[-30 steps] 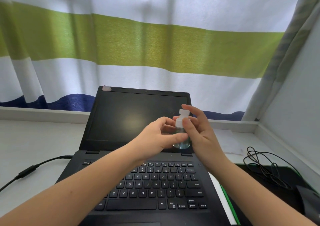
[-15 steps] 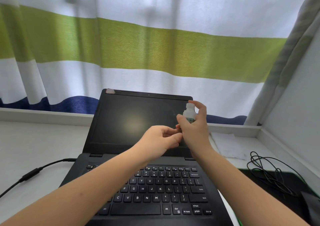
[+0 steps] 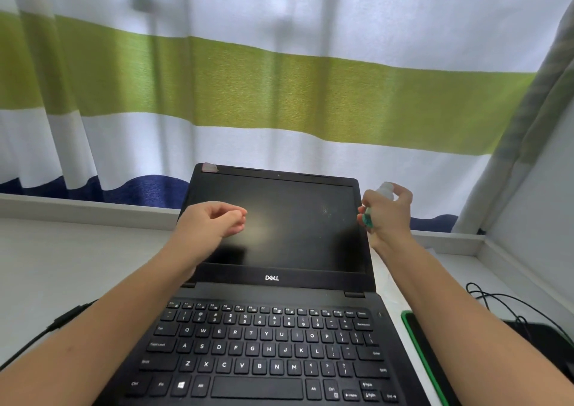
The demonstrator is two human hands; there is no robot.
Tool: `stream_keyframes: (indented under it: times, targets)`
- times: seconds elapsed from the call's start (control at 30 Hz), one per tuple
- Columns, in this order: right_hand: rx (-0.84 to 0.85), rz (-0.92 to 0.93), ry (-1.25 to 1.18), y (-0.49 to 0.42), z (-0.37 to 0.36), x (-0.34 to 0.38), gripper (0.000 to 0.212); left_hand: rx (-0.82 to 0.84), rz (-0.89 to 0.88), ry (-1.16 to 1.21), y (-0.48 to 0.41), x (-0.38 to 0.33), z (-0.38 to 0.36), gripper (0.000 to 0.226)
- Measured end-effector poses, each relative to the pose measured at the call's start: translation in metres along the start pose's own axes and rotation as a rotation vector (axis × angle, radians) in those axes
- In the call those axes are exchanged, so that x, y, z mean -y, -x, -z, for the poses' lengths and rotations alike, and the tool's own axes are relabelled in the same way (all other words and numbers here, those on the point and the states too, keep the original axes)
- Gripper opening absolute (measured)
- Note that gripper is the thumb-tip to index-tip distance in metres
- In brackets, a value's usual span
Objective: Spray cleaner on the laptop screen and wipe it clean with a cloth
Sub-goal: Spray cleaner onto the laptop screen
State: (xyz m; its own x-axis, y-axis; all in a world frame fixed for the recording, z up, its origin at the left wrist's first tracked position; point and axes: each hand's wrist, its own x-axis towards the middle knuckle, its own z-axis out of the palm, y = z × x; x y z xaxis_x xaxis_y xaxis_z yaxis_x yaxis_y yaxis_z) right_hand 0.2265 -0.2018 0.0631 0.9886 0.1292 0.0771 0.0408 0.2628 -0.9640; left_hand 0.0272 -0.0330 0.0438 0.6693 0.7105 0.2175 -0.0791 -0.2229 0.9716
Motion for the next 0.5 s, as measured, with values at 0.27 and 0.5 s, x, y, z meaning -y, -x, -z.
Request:
stream_keyframes:
  times: [0.27,0.5]
  targets:
    - [0.049,-0.058,0.039,0.002,0.007,0.0,0.047,-0.036,-0.008,-0.028,-0.004,0.009,0.003,0.018]
    - [0.018,-0.016,0.151,0.001,0.012,0.001,0.048,-0.004,0.041,-0.03,-0.007,0.017,0.001,0.018]
